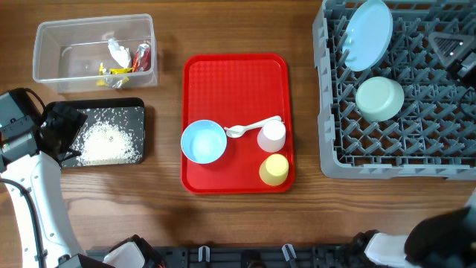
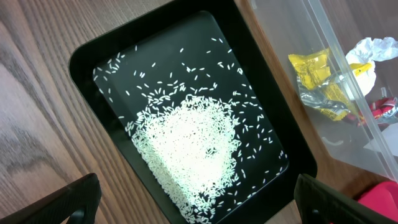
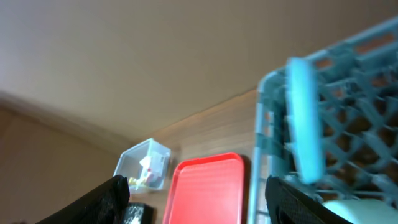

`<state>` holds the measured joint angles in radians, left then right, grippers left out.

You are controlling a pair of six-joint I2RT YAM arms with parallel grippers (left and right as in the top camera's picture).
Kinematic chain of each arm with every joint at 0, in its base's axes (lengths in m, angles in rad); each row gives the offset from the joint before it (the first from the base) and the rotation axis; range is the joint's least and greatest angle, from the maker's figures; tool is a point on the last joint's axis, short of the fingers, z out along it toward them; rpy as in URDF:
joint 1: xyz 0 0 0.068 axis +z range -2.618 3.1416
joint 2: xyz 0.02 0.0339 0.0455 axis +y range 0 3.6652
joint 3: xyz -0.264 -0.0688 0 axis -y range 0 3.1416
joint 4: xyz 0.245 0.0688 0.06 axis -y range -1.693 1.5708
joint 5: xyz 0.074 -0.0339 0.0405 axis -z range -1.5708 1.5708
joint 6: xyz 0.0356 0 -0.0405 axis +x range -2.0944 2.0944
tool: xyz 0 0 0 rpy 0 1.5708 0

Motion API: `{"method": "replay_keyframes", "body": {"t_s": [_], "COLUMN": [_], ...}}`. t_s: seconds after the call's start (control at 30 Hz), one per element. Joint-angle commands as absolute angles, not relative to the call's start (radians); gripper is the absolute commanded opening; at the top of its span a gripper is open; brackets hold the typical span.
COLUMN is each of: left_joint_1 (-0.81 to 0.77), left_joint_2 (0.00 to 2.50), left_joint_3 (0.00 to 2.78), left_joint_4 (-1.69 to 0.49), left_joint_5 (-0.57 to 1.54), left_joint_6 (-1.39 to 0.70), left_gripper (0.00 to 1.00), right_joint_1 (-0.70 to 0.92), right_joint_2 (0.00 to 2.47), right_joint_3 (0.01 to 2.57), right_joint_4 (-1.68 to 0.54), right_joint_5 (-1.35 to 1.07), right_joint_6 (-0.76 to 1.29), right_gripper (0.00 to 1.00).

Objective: Sort waste into correct bins and load items into the dishwasher rack
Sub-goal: 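Set the bowl down in the rack and release it with the right gripper, then move the right gripper to the light-blue bowl and grip its rim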

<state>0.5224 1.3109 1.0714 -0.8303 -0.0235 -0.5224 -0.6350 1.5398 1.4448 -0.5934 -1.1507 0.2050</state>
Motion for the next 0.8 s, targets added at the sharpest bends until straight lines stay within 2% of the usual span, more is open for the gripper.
{"method": "replay_keyframes", "body": {"t_s": [0.0, 0.33, 0.63, 0.77], "left_joint_1": [0.527, 0.527, 0.527, 0.527], "left_joint_2": [1.319, 1.319, 1.319, 1.319], "left_joint_3": [1.080, 1.080, 1.080, 1.080], "left_joint_4": [-0.831, -0.836, -0.839, -0.842], "left_joint_5": [-0.011, -0.011, -0.011, -0.012], "left_joint_6": [-0.532, -0.532, -0.532, -0.532], "left_gripper": [1.00, 1.00, 1.00, 1.00], "right_joint_1": [-0.541, -0.090, 0.377, 0.493], "right_joint_2": [1.448, 1.407, 1.535, 1.690], "right_joint_3": [1.470, 1.468, 1.468, 1.468], "right_joint_4": [-0.628, -0.890, -0.807, -0.735], "right_joint_5": [-1.147, -0.732, -0.414, -0.414], "right_joint_6": [0.178, 0.051, 0.125, 0.138], "right_gripper": [0.75, 0.75, 0.75, 0.67]}}
